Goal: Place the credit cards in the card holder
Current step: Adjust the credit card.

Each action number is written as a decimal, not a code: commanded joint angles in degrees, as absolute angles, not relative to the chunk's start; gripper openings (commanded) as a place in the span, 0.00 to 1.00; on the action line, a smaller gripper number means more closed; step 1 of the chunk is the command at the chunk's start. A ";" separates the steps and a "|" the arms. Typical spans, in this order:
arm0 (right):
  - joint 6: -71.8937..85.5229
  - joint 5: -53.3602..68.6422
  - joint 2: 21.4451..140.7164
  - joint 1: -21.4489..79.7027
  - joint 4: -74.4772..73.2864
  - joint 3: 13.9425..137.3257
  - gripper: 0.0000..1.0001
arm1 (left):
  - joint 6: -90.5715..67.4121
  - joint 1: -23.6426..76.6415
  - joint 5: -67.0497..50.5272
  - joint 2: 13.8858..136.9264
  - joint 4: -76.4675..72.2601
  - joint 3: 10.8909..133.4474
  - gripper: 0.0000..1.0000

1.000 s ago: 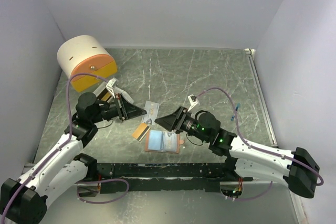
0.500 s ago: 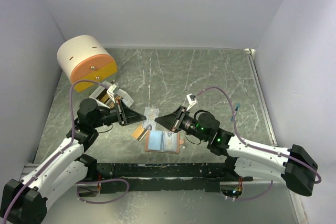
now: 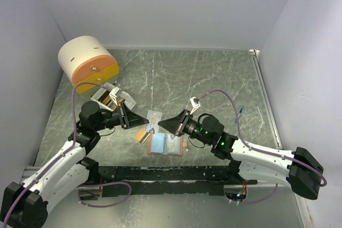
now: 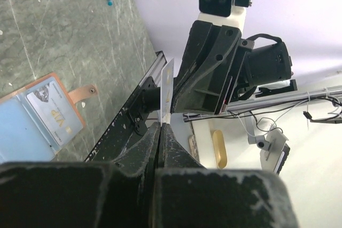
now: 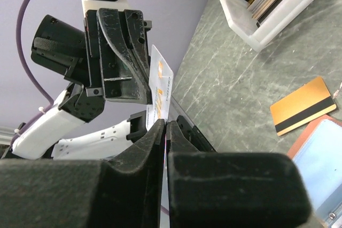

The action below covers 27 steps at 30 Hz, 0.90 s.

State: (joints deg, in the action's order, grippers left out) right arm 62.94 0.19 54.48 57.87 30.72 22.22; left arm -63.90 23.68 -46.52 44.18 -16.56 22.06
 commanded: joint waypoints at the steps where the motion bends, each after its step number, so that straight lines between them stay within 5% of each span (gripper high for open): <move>1: 62.18 0.96 54.52 58.06 31.21 22.76 0.11 | -65.48 23.77 -48.84 42.76 -20.43 19.96 0.07; 6: 62.07 1.74 55.22 58.05 31.95 23.04 0.19 | -67.97 23.82 -49.59 42.55 -23.34 19.57 0.07; 10: 62.04 2.17 55.46 58.01 33.99 22.58 0.00 | -67.78 23.82 -50.08 43.14 -22.85 20.01 0.07; 13: 62.27 1.47 54.49 58.03 34.96 21.47 0.00 | -67.28 23.82 -49.90 43.38 -21.66 20.04 0.07; 21: 61.53 -2.89 48.79 58.01 23.76 20.59 0.00 | -56.32 23.85 -44.36 43.71 -2.58 25.07 0.52; 27: 60.11 -6.59 43.58 57.96 8.34 21.62 0.00 | -44.33 23.85 -32.26 44.29 15.62 31.62 0.58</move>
State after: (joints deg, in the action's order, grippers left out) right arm 61.60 -2.87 46.19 57.95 19.88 20.84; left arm -54.06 23.73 -41.01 44.05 2.52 27.35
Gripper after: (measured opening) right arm 0.007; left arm 0.561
